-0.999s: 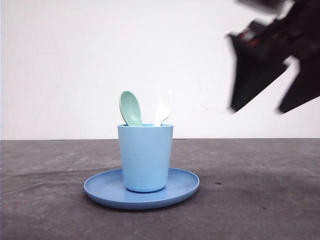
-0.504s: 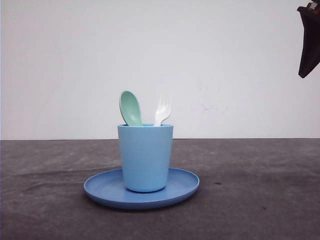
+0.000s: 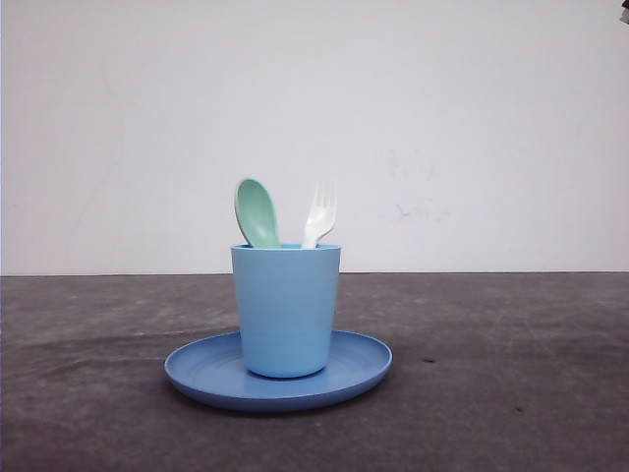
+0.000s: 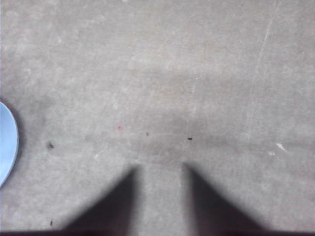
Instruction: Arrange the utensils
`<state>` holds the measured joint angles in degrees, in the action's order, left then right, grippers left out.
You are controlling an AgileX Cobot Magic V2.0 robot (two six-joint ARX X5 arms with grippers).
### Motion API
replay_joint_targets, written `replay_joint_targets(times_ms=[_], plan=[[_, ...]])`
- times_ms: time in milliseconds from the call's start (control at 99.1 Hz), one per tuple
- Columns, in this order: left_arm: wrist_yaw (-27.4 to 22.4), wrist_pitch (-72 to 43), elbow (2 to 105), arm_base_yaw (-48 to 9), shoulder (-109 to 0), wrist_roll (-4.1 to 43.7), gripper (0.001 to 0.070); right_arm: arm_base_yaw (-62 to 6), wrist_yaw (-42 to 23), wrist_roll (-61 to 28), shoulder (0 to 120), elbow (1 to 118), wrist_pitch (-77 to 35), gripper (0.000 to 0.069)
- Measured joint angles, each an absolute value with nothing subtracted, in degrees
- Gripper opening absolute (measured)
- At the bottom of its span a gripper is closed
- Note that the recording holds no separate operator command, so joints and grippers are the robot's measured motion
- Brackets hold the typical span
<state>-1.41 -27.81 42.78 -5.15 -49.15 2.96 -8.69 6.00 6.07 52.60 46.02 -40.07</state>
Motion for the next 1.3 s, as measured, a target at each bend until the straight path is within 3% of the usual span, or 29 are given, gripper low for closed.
replay_joint_targets(times_ms=[61, 151, 696, 837, 1110, 1301], plan=[[-1.41, -27.81, 42.78, -5.15, -49.15, 2.94, 0.0015, -8.69, 6.0, 6.09, 52.6, 46.02, -40.18, 0.0042], [-1.41, -27.79, 42.78, -5.15, -49.15, 2.96, 0.0015, -8.69, 6.0, 6.11, 52.6, 46.02, -40.69, 0.0014], [-0.25, -27.51, 42.37, -5.15, -48.03, 2.42, 0.0014, -8.69, 6.0, 6.26, 52.6, 46.02, -33.28, 0.0007], [0.47, -26.17, 37.12, -5.1, -39.33, 1.78, 0.0014, -8.69, 6.0, 6.26, 52.6, 46.02, -30.81, 0.0007], [0.54, -11.86, 15.16, -4.47, -15.92, 1.21, 0.0014, -8.69, 6.0, 6.26, 52.6, 46.02, -25.61, 0.0007], [1.74, -10.04, 4.86, -4.47, -4.21, 1.06, 0.0014, -8.69, 6.0, 6.26, 52.6, 46.02, -22.13, 0.0007]])
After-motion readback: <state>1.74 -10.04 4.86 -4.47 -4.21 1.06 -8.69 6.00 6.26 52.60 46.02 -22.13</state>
